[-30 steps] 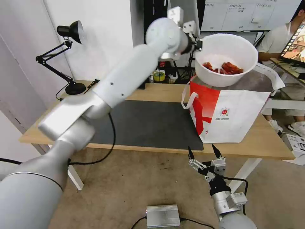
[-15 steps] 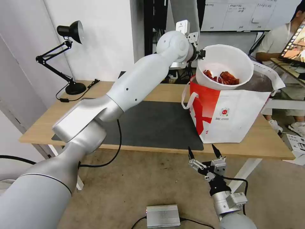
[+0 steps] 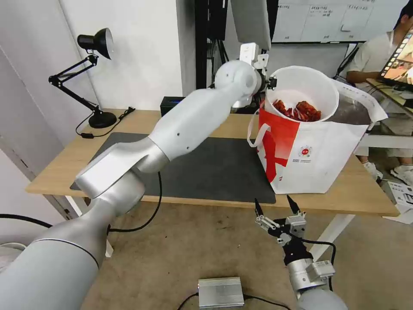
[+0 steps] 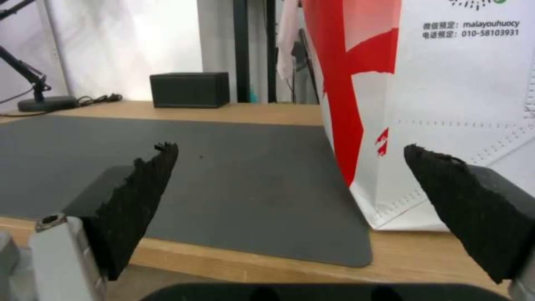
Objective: Pick up the trash from the table and place it into the takeout bag.
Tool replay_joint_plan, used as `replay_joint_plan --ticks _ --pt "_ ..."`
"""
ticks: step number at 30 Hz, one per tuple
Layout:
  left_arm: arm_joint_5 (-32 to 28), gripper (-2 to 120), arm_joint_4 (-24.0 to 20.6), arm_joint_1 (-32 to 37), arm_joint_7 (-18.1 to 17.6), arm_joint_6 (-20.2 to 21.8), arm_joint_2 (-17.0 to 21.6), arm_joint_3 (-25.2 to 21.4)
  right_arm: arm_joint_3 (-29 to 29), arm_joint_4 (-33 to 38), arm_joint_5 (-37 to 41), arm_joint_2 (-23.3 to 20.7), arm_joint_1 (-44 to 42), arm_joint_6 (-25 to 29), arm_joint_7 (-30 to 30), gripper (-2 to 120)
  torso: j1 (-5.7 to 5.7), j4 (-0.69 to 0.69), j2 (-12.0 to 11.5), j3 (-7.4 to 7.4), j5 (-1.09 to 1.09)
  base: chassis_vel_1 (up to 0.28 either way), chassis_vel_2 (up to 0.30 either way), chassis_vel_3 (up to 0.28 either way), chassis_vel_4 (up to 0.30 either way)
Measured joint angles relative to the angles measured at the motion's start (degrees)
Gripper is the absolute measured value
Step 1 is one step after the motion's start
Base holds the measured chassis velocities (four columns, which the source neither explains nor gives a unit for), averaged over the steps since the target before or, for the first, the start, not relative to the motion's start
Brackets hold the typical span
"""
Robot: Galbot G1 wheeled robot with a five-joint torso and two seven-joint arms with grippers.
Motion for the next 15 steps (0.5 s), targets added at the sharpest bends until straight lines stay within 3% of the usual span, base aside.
replay_joint_plan --ticks 8,11,15 --pt "0.2 0 -4.1 1.1 2.7 -1.7 2.4 1.7 0.0 0.0 0.0 0.0 0.0 0.0 0.0 100 0.00 -0.01 0.0 0.00 0.00 0.000 0.000 0.000 0.000" --pt "-1.6 0 -8.1 1.7 4.2 -0.2 5.0 3.3 0.0 0.0 0.0 0.0 0.0 0.0 0.0 100 0.00 0.00 0.0 0.00 -0.01 0.000 0.000 0.000 0.000" --pt "-2.8 0 -10.0 2.0 4.2 0.5 6.1 4.3 0.0 0.0 0.0 0.0 0.0 0.0 0.0 100 0.00 0.02 0.0 0.00 -0.01 0.000 0.000 0.000 0.000"
